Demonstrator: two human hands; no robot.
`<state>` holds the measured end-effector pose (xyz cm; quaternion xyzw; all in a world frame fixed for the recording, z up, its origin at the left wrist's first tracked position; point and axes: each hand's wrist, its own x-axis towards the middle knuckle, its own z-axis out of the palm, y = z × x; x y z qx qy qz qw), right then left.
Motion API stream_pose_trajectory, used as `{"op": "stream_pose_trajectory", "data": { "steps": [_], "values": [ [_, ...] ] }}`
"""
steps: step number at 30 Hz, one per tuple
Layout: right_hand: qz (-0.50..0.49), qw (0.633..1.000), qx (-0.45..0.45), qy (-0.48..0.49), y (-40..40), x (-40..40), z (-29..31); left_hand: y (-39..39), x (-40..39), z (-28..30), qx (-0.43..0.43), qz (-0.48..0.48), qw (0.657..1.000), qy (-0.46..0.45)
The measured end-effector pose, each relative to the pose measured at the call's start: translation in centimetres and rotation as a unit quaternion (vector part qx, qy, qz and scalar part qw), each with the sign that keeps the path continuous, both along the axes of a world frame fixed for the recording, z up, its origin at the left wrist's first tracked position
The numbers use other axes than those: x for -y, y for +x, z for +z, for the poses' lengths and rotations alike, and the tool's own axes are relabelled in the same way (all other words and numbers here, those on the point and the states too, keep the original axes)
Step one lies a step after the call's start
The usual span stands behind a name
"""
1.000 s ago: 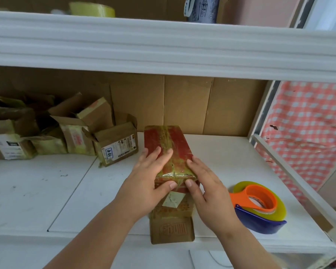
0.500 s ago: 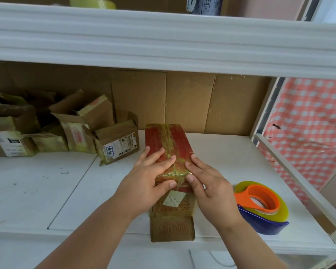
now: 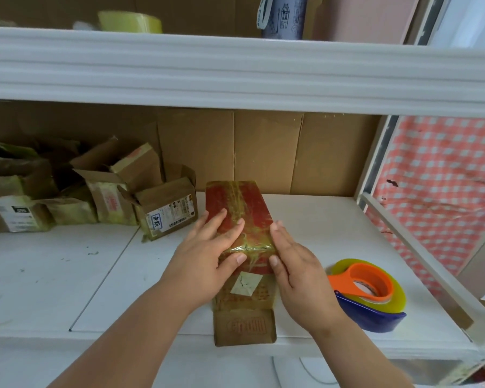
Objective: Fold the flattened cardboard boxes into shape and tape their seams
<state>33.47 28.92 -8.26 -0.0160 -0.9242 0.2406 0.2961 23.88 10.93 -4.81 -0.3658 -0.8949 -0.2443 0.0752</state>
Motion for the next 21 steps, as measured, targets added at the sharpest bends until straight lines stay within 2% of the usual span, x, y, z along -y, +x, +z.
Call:
{"op": "stream_pose_trajectory", "data": {
  "steps": [3, 5, 6, 10, 12, 16, 18, 21],
  "values": [
    [-0.063, 0.997, 0.040, -0.034, 1.6, -0.6, -0.4, 0.6, -0.1, -0.1, -0.117, 0.011, 0.993, 0.023],
    [-0.150, 0.988, 0.026, -0.007, 2.4, -2.1, -0.9, 0.9, -0.4, -0.3, -0.141, 0.012, 0.989, 0.030],
    [-0.195, 0.980, 0.047, 0.007, 2.9, -3.0, -1.1, 1.2, -0.6, -0.5, -0.145, 0.015, 0.989, 0.026],
    [-0.301, 0.910, 0.283, 0.046, 4.3, -5.9, -1.3, 2.4, -1.3, 0.0, -0.144, 0.019, 0.989, 0.038],
    [-0.316, 0.885, 0.339, 0.040, 5.0, -6.8, -1.9, 3.0, -1.9, 0.6, -0.130, 0.017, 0.990, 0.043],
    [-0.315, 0.869, 0.376, 0.067, 5.6, -7.4, -1.9, 3.6, -2.4, 1.1, -0.111, 0.018, 0.993, 0.041],
    [-0.296, 0.872, 0.382, 0.080, 5.8, -7.8, -1.4, 3.6, -2.3, 1.0, -0.109, 0.018, 0.993, 0.044],
    [-0.261, 0.896, 0.351, 0.072, 6.2, -8.4, -1.0, 3.9, -2.0, 1.0, -0.109, 0.026, 0.991, 0.070]
  ]
}}
